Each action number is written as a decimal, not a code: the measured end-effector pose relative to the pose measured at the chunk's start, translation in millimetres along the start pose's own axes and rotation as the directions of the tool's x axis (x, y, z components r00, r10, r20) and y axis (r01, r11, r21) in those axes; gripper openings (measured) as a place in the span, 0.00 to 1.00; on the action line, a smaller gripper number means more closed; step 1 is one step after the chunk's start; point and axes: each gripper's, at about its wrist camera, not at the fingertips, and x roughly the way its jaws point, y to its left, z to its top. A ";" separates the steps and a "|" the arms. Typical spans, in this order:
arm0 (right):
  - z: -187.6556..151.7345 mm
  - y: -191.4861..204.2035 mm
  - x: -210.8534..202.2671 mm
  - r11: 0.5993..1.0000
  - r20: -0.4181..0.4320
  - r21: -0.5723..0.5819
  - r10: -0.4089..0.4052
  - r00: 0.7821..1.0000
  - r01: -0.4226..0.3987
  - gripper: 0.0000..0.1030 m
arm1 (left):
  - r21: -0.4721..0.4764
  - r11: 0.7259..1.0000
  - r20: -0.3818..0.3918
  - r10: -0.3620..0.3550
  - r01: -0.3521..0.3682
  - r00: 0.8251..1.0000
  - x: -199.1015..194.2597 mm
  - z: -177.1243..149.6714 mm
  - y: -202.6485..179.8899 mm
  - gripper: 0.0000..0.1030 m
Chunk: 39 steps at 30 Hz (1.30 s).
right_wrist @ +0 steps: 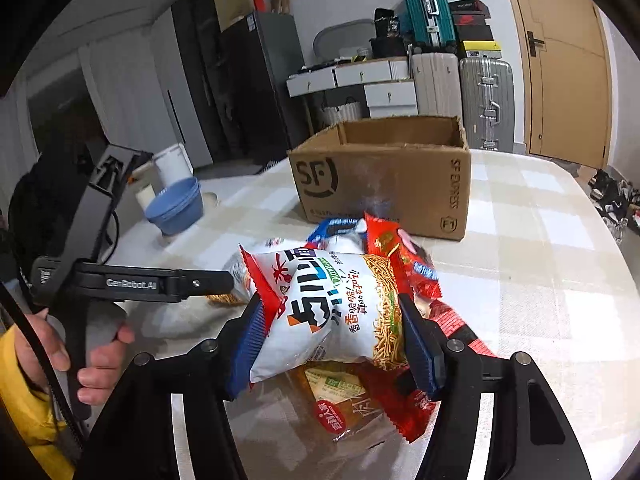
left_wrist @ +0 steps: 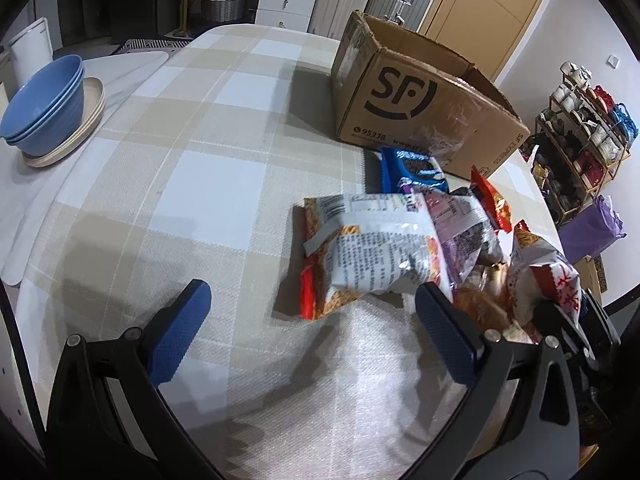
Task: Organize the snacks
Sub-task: 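Grasp the white noodle-snack bag with the right tool while the left tool grasps the white chip bag, then carry both held white bags over the box and lower them inside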
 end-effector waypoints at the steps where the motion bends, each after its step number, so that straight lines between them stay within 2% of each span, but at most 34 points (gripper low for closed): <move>1: 0.7 -0.2 -2.3 1.000 0.008 0.004 0.004 1.000 -0.004 0.62 | 0.003 1.000 0.004 -0.003 0.003 1.000 -0.3 2.6 -1.6 0.99; 4: 2.9 -0.2 -8.1 1.000 0.020 0.009 0.012 1.000 -0.013 0.62 | 0.011 1.000 0.003 -0.002 0.002 1.000 2.7 10.8 -6.6 0.99; 9: 3.3 -0.2 -15.7 0.999 0.039 0.021 0.026 0.999 -0.027 0.62 | 0.014 0.999 -0.036 -0.039 0.040 0.999 17.4 27.6 -16.2 0.99; 12: 3.2 -1.4 -16.8 0.999 0.041 0.030 0.028 0.999 -0.030 0.62 | -0.010 0.998 -0.082 -0.057 0.056 0.995 32.9 33.6 -19.9 0.99; 14: 2.5 -2.4 -16.7 0.999 0.037 0.036 0.032 0.999 -0.033 0.62 | -0.004 1.000 -0.124 -0.013 0.013 0.992 45.6 34.2 -22.4 0.99; 17: 0.9 -3.5 -17.4 0.999 0.035 0.038 0.031 0.999 -0.033 0.62 | -0.009 1.000 -0.114 -0.015 0.014 0.993 51.1 33.8 -22.4 0.96; 20: -0.8 -4.6 -17.9 0.999 0.033 0.041 0.029 0.999 -0.030 0.62 | 0.030 0.999 -0.101 -0.036 0.040 0.994 48.8 33.1 -26.9 0.79; 24: -1.3 -5.4 -20.5 0.998 0.038 0.049 0.027 0.999 -0.029 0.62 | 0.065 0.997 -0.093 -0.043 0.049 0.995 44.9 28.9 -26.3 0.64; 26: -0.8 -4.7 -21.7 0.998 0.042 0.048 0.025 0.999 -0.027 0.62 | 0.073 0.996 -0.081 -0.039 0.044 0.996 41.2 25.4 -23.3 0.62; 28: 0.0 -3.4 -23.3 0.999 0.045 0.044 0.022 0.999 -0.024 0.62 | 0.107 0.994 -0.041 0.005 0.000 0.999 34.2 21.5 -22.3 0.59; 32: 1.8 0.8 -28.8 0.999 0.054 0.043 0.024 0.998 -0.026 0.62 | 0.111 0.994 -0.037 -0.010 0.014 0.999 25.7 17.5 -16.6 0.57; 39: 5.3 12.0 -38.0 0.999 0.065 0.039 0.033 0.997 -0.035 0.62 | 0.120 0.993 0.033 -0.017 0.013 0.999 -10.0 7.4 -9.8 0.57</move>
